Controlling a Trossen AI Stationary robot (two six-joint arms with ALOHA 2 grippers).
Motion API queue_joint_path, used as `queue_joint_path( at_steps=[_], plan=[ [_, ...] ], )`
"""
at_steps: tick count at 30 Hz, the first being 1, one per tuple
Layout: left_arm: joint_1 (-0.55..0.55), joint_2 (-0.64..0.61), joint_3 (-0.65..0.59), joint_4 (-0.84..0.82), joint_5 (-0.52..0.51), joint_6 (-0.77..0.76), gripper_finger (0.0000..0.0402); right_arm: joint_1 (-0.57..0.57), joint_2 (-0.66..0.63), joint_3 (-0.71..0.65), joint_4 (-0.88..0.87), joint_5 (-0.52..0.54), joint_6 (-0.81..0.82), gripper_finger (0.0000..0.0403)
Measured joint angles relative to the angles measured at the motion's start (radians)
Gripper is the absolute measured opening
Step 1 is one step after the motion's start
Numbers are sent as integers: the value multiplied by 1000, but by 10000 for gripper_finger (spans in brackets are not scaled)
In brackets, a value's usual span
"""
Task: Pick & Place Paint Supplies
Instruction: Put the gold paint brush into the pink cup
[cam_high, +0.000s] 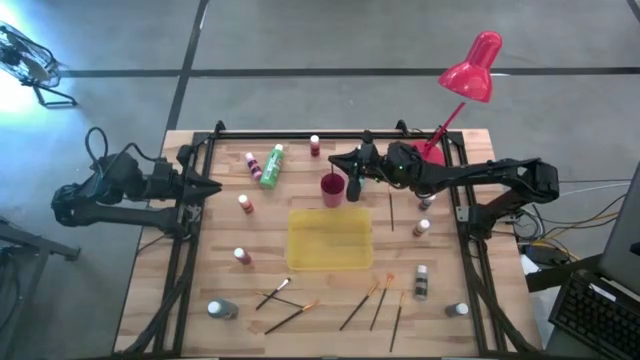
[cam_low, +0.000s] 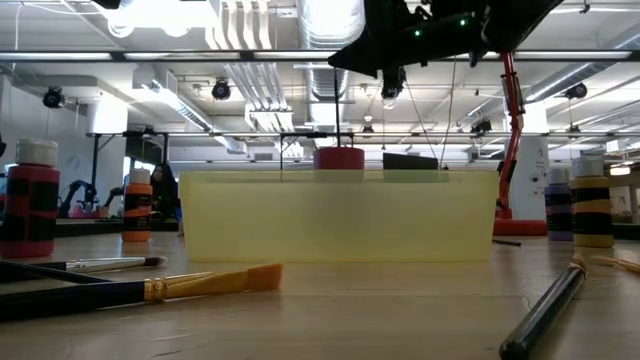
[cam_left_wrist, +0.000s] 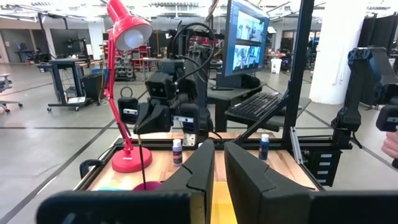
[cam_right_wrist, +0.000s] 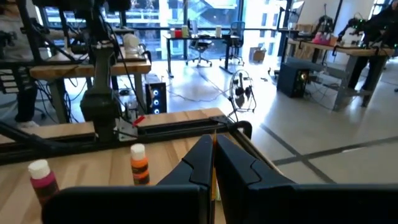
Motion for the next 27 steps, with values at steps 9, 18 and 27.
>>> queue_joint_path(
  at_steps=[9, 18, 27],
  plan=[
    [0, 0, 0, 0, 0, 0, 46, -18, 103, 0, 51, -13, 26, 8],
    [0, 0, 0, 0, 0, 0, 46, -28, 169, 0, 63, -29, 69, 8],
    [0, 0, 0, 0, 0, 0, 46, -28, 197, 0, 62, -29, 81, 8]
  ],
)
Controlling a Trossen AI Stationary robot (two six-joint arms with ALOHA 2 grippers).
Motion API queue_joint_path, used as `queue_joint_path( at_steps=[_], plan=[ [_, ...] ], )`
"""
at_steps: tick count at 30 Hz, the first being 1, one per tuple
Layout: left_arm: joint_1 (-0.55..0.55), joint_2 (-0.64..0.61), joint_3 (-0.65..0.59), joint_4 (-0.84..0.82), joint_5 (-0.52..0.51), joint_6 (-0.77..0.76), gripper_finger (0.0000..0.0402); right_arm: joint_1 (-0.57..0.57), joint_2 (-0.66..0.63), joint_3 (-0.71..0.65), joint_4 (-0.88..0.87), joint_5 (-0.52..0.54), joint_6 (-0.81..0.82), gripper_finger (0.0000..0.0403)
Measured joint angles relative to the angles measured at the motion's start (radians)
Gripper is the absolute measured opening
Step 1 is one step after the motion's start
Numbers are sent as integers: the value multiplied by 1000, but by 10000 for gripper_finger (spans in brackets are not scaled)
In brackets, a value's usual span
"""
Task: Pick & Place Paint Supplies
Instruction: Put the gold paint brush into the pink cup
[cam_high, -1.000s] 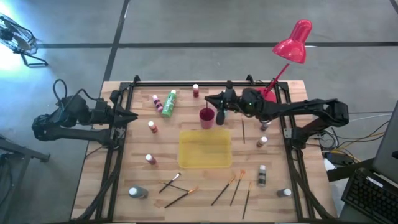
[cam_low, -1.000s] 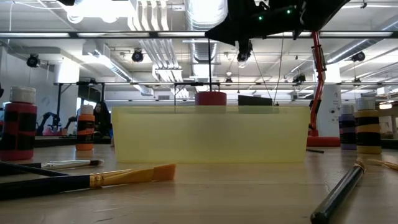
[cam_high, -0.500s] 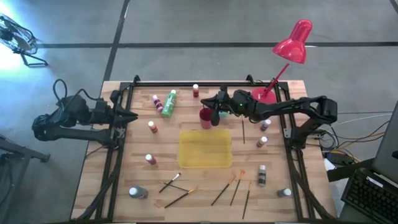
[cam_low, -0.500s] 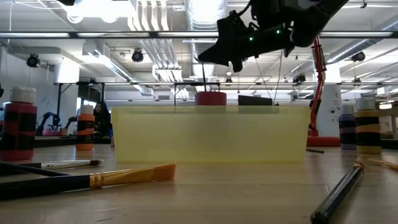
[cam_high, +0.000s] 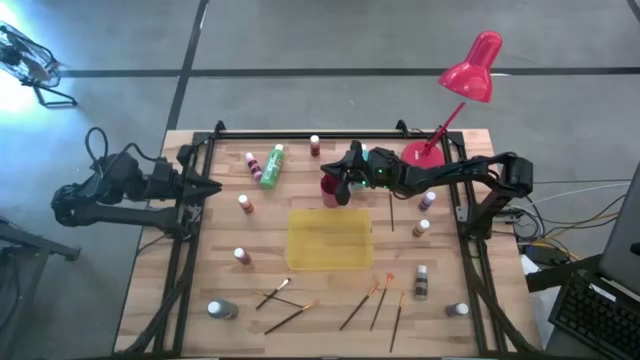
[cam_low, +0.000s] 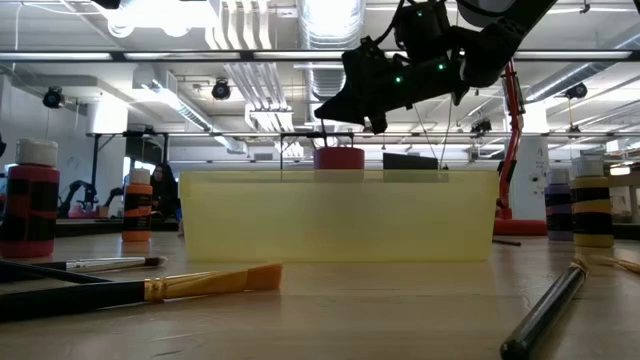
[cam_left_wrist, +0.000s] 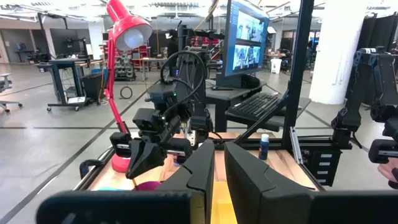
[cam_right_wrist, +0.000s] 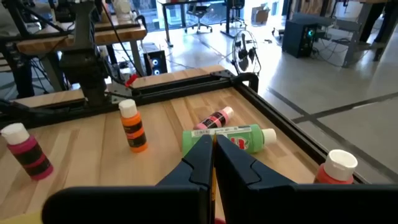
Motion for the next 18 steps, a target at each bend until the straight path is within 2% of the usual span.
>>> queue_joint_path(
  at_steps=[18],
  plan=[
    [0, 0, 0, 0, 0, 0, 46, 1, 45, -2, -27, 3, 8, 8]
  ],
)
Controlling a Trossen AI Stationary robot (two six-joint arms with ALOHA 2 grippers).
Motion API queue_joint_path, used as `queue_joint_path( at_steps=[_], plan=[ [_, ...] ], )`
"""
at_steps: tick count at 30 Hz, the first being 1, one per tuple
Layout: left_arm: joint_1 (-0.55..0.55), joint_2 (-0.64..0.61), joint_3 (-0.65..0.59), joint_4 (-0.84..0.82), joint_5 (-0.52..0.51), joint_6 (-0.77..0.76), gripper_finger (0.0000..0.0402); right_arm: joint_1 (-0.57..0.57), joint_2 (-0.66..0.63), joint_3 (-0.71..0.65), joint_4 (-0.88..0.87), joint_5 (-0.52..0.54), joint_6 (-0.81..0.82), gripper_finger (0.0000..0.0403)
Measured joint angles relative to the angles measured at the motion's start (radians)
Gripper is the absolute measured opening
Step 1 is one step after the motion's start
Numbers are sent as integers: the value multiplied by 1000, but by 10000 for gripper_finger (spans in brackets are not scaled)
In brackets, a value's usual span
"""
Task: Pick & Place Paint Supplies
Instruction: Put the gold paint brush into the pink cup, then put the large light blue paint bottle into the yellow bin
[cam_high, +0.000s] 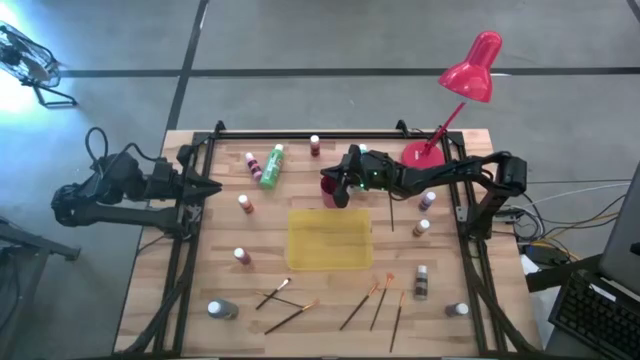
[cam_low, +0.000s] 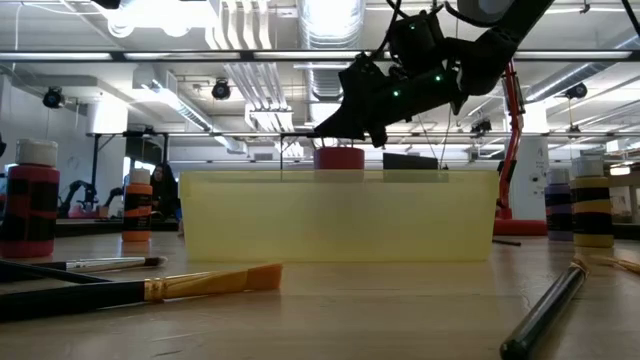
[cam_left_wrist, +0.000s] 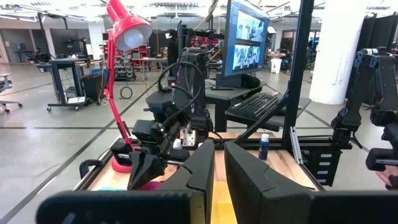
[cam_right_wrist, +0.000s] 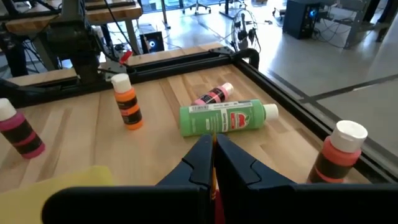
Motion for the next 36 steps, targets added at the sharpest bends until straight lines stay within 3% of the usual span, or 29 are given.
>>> queue_joint_path(
  at_steps=[17, 29, 36],
  plan=[
    [0, 0, 0, 0, 0, 0, 46, 0, 3, 0, -27, 1, 23, 18],
    [0, 0, 0, 0, 0, 0, 46, 0, -3, 0, -68, 1, 50, 119],
    [0, 0, 0, 0, 0, 0, 46, -3, -84, 0, -93, 13, 78, 163]
  ],
)
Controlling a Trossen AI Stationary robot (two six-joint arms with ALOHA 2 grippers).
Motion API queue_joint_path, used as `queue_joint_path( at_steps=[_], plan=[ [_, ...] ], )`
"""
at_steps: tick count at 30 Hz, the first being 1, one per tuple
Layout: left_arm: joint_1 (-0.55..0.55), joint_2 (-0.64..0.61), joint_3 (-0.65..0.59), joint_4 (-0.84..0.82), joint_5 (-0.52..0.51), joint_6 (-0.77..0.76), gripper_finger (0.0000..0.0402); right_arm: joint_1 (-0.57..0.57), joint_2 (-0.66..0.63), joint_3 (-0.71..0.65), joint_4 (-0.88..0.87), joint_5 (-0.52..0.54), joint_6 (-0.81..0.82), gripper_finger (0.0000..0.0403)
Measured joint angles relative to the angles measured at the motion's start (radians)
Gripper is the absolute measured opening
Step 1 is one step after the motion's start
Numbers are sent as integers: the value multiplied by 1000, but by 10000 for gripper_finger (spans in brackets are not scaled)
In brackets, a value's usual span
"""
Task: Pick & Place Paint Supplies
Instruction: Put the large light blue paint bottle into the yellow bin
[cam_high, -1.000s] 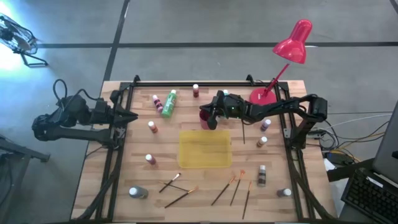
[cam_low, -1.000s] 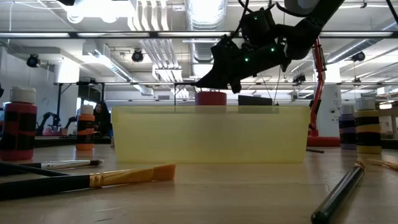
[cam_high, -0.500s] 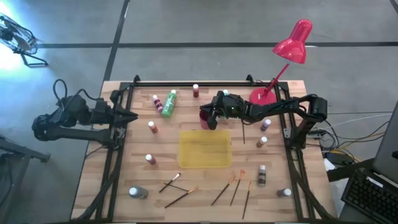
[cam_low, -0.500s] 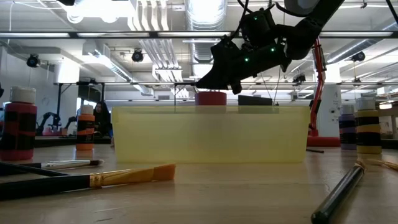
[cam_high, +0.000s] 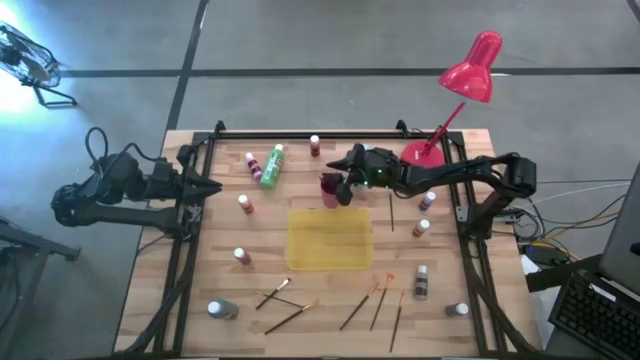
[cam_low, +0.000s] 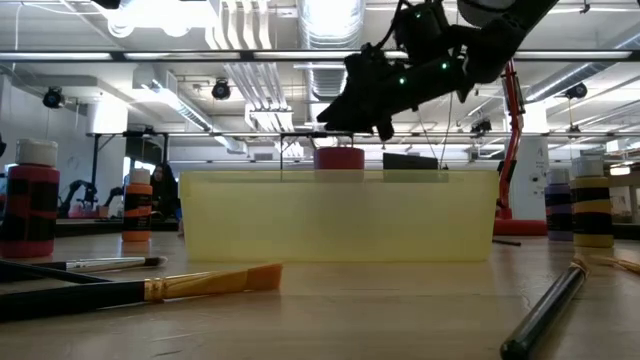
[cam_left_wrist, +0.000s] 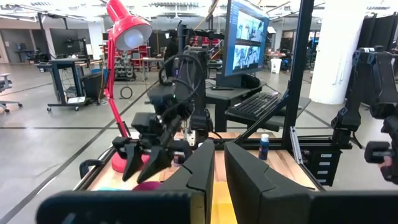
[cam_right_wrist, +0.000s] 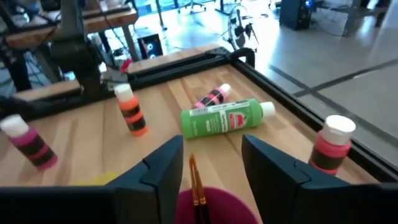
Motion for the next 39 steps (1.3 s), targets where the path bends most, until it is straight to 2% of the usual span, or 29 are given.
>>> queue_joint_path(
  at_steps=[6, 13, 21, 24, 30, 36, 39],
  plan=[
    [0, 0, 0, 0, 0, 0, 46, -13, -133, 0, -149, 79, 51, 180],
    [0, 0, 0, 0, 0, 0, 46, -72, -272, 0, -412, 210, 177, 182],
    [0, 0, 0, 0, 0, 0, 46, -194, -308, 0, -566, 202, 302, 169],
    [0, 0, 0, 0, 0, 0, 46, -247, -291, 3, -561, 181, 387, 174],
    [0, 0, 0, 0, 0, 0, 46, -352, -185, 33, -564, 26, 465, 198],
    [0, 0, 0, 0, 0, 0, 46, -407, -41, 107, -571, -43, 507, 220],
    [0, 0, 0, 0, 0, 0, 46, -420, 27, 172, -638, -47, 509, 234]
  ],
)
